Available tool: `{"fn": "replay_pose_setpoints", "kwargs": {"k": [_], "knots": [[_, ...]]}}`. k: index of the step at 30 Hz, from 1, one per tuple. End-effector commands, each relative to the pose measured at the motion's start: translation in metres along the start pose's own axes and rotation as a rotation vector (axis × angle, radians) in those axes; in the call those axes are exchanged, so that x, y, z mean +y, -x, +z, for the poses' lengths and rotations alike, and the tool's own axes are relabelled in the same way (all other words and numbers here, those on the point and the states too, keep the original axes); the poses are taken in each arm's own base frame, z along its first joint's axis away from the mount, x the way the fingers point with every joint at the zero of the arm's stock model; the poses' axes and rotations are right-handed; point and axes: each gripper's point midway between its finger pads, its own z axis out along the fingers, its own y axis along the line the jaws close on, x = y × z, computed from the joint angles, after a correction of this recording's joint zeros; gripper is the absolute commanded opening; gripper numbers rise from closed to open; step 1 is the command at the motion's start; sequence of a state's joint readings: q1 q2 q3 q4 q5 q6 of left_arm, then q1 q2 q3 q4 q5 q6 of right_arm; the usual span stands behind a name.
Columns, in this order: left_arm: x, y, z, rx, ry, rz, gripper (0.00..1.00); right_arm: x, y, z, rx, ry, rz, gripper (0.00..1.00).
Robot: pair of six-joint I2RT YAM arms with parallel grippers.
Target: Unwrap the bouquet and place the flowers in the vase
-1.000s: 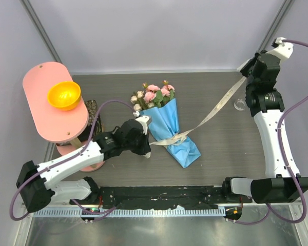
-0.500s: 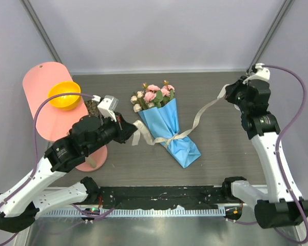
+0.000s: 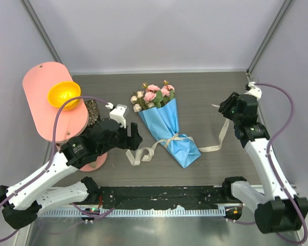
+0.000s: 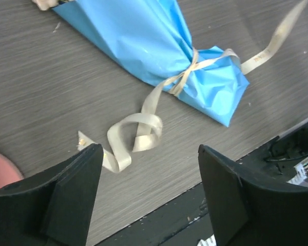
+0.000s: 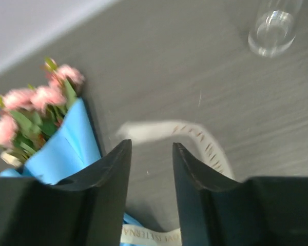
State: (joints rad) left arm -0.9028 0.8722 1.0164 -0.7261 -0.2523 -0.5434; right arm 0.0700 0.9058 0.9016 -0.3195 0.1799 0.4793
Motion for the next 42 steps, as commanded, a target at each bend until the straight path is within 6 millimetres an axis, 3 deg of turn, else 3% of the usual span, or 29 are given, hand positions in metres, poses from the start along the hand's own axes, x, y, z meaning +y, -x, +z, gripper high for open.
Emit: {"fn": "replay_pose_setpoints", "kwargs": {"k": [1,2,5,6,9,10,11,13,16,19,24,35,42], "knots": [[-0.032,0.010,0.004,-0.014,-0.150,0.001,0.83,0.012,-0.047,0.012,0.189,0.094,-0.064,0.48],[-0.037,0.008,0.007,-0.008,-0.174,0.006,0.83,0.025,-0.058,0.012,0.226,0.164,-0.072,0.55],[-0.053,-0.003,0.031,0.020,-0.241,0.009,0.79,0.063,-0.098,0.002,0.321,0.332,-0.088,0.59],[-0.056,-0.004,0.040,0.025,-0.249,0.008,0.77,0.082,-0.120,-0.008,0.370,0.400,-0.106,0.59],[-0.075,-0.017,0.069,0.096,-0.299,-0.017,0.65,0.108,-0.167,-0.014,0.499,0.496,-0.066,0.54],[-0.084,-0.015,0.076,0.101,-0.330,-0.033,0.58,0.120,-0.177,-0.017,0.523,0.539,-0.062,0.48],[-0.091,-0.029,0.092,0.168,-0.345,-0.038,0.54,0.122,-0.187,-0.016,0.549,0.539,-0.048,0.44],[-0.101,-0.034,0.108,0.195,-0.371,-0.046,0.46,0.120,-0.208,-0.011,0.592,0.511,-0.069,0.33],[-0.099,-0.054,0.139,0.264,-0.328,-0.035,0.40,0.106,-0.224,-0.007,0.605,0.458,-0.086,0.19],[-0.087,-0.068,0.168,0.307,-0.250,0.007,0.35,0.093,-0.236,-0.016,0.615,0.442,-0.056,0.07],[-0.082,-0.089,0.199,0.387,-0.195,0.047,0.30,0.077,-0.246,-0.026,0.603,0.431,-0.029,0.02],[-0.075,-0.082,0.215,0.355,-0.118,0.095,0.40,0.067,-0.264,-0.028,0.620,0.430,-0.006,0.01],[-0.078,-0.094,0.224,0.388,-0.117,0.125,0.35,0.064,-0.261,-0.029,0.605,0.427,-0.010,0.01]]}}
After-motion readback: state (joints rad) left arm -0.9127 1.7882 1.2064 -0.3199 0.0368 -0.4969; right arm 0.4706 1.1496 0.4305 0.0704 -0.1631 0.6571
